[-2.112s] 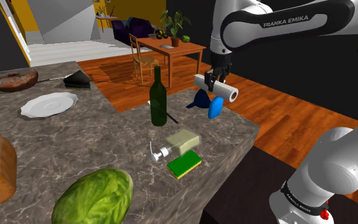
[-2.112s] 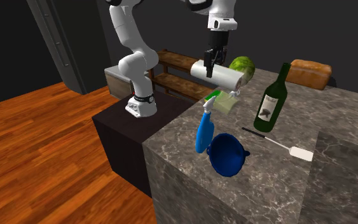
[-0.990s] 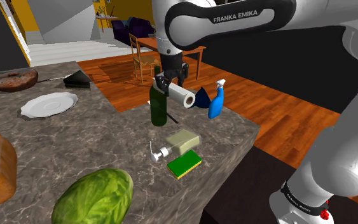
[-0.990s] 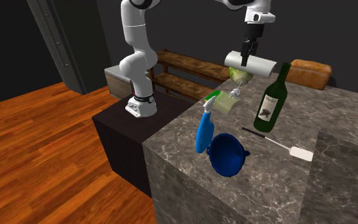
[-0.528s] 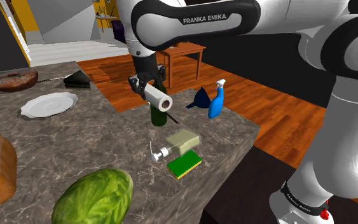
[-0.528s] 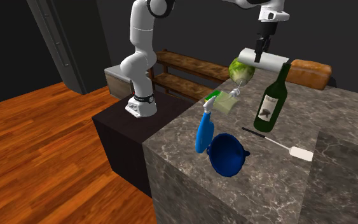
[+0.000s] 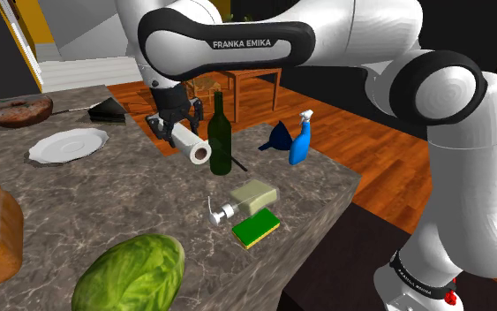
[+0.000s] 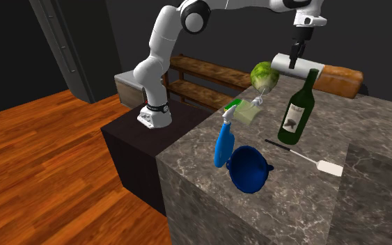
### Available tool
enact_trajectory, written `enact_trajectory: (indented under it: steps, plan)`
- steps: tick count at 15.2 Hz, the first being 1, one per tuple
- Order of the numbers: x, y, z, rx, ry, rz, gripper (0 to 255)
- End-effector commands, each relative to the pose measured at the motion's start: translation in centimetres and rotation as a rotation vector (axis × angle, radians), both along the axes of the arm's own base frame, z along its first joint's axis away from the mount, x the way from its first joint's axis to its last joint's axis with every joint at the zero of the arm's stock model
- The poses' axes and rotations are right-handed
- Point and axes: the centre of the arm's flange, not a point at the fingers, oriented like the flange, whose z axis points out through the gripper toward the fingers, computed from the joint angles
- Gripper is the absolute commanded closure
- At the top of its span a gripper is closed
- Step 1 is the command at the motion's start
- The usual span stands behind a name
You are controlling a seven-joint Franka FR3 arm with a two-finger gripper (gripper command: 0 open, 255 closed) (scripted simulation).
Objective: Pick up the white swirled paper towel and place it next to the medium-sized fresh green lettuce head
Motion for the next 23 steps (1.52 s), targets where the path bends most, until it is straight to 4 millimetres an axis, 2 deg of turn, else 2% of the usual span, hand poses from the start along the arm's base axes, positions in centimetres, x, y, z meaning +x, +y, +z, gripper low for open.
enact_trajectory:
  steps: [1, 23]
  plan:
    - [0.1, 0.2, -1.0, 0.000, 0.000, -0.001, 255]
    - [0.1, 0.2, -12.6, 0.000, 0.000, -0.001, 255]
